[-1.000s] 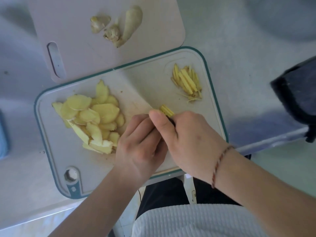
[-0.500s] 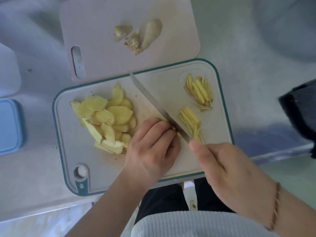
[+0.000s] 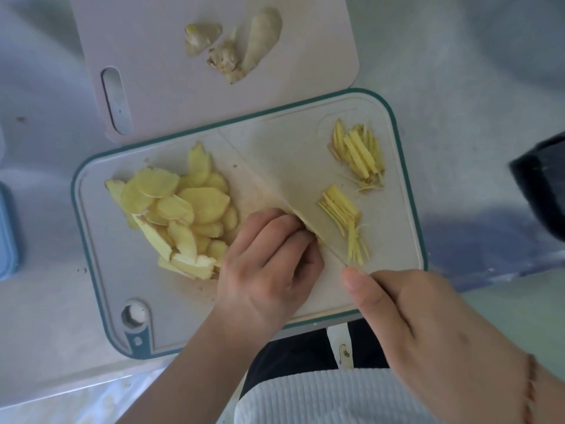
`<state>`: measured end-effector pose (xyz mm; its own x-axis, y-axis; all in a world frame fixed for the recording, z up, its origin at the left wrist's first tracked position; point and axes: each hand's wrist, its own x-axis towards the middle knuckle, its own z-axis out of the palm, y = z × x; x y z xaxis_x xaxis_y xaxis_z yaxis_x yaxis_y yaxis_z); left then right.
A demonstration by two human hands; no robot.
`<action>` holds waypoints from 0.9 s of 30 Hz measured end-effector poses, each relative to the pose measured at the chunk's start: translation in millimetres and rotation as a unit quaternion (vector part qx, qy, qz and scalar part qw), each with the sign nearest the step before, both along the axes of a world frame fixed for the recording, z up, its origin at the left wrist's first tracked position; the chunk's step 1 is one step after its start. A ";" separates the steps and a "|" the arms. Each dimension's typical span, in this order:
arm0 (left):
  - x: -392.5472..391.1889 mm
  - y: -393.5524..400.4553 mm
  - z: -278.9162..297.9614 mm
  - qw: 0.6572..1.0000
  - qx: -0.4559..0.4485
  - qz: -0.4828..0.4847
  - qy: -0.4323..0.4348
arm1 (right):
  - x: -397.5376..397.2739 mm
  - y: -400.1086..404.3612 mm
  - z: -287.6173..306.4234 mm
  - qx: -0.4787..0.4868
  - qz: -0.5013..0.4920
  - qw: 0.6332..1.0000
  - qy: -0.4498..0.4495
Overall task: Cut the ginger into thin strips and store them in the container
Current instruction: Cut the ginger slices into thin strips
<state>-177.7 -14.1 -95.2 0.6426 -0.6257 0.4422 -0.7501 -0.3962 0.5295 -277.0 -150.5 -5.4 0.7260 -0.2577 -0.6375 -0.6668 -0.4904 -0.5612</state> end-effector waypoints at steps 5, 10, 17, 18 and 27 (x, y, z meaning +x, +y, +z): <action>0.0 1.4 0.7 1.000 -0.006 -0.011 0.021 | 6.4 -0.8 3.9 -0.010 0.007 1.000 0.011; -0.7 1.8 -1.9 1.000 -0.004 0.003 0.000 | 5.3 3.2 4.0 -0.009 -0.002 1.000 0.026; 0.8 0.6 -3.8 1.000 -0.025 -0.007 -0.001 | 32.9 3.9 -4.7 0.002 0.013 0.999 0.030; 0.9 -0.1 -3.2 0.999 -0.035 -0.007 0.002 | 39.6 3.3 -5.2 -0.007 0.021 1.000 0.022; 1.2 -0.5 -2.2 0.998 -0.054 -0.016 -0.003 | 51.0 7.5 -11.2 0.009 0.046 0.999 -0.012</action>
